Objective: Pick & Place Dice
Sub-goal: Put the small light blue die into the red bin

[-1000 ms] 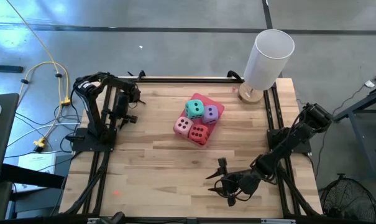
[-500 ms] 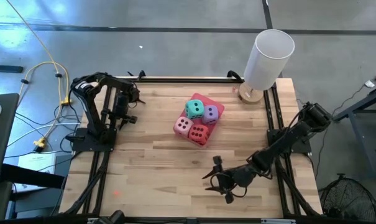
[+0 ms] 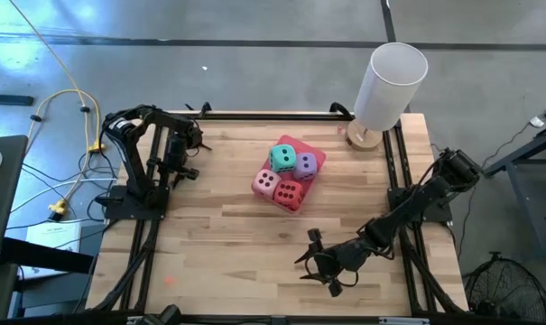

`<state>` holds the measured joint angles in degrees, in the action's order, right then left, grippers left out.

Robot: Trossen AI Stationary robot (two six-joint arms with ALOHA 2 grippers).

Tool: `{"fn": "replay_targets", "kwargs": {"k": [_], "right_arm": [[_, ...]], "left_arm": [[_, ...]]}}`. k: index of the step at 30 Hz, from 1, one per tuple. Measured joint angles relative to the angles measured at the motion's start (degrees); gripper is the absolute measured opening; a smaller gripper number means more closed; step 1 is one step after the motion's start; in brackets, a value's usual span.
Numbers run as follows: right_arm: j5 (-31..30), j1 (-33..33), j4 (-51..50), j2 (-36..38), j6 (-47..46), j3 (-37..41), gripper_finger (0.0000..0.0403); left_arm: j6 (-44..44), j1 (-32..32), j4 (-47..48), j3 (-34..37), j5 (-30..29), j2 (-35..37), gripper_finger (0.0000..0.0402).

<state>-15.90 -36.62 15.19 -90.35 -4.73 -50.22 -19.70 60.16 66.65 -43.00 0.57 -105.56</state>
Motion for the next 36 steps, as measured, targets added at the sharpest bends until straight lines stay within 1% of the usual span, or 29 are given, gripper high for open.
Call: {"fn": "replay_targets", "kwargs": {"k": [12,19,25,33,36], "right_arm": [[0.00,0.15,-0.03,0.00,0.46,0.00,0.0192],[0.00,0.76,-0.01,0.00,0.39,0.00,0.0192],[0.01,1.47,-0.01,0.00,0.43,0.00,0.0192],[0.05,2.63,-0.36,0.00,0.53,0.00,0.0192],[1.36,3.14,-0.69,0.00,0.78,0.00,0.0192]], "left_arm": [[1.86,-0.09,0.76,-1.16,0.87,-0.13,0.0138],[2.54,-0.07,0.77,-1.56,2.34,-0.13,0.0138],[2.56,-0.11,1.31,-3.16,2.37,-0.24,0.0138],[3.83,-0.06,1.26,-3.28,2.08,-0.22,0.0138],[5.21,0.11,1.13,-3.45,2.13,-0.19,0.0138]]}}
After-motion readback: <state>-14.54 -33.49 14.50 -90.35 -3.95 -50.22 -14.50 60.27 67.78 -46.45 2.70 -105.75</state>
